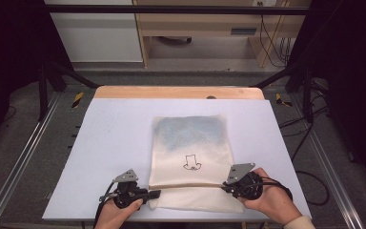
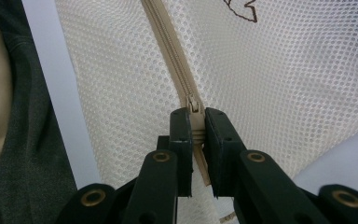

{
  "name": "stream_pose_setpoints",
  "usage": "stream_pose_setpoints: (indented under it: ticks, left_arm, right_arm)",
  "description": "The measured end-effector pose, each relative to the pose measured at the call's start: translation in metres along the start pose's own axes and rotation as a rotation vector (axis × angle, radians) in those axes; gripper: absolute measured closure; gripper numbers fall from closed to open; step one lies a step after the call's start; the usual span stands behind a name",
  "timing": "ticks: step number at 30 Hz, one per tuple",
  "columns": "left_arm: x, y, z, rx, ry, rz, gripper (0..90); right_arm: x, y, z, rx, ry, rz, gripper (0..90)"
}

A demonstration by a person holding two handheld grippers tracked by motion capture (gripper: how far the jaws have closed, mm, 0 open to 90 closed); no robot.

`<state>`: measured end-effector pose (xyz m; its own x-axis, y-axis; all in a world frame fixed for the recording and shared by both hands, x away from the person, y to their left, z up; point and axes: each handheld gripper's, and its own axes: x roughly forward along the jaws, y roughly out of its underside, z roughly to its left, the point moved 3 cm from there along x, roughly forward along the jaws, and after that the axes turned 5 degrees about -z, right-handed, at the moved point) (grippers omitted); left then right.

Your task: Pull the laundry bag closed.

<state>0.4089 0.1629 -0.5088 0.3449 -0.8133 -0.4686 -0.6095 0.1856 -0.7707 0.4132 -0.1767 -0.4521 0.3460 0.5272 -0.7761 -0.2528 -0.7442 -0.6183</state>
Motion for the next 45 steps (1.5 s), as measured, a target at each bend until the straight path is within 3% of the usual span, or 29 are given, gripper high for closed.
stream_pose_setpoints:
  ticks: [45]
  left_arm:
    - [-0.002,-0.001,0.001,-0.001,-0.004,-0.005,83.0]
  right_arm:
    - [-0.018,0.029,-0.011,0.054,0.043,0.023,82.1]
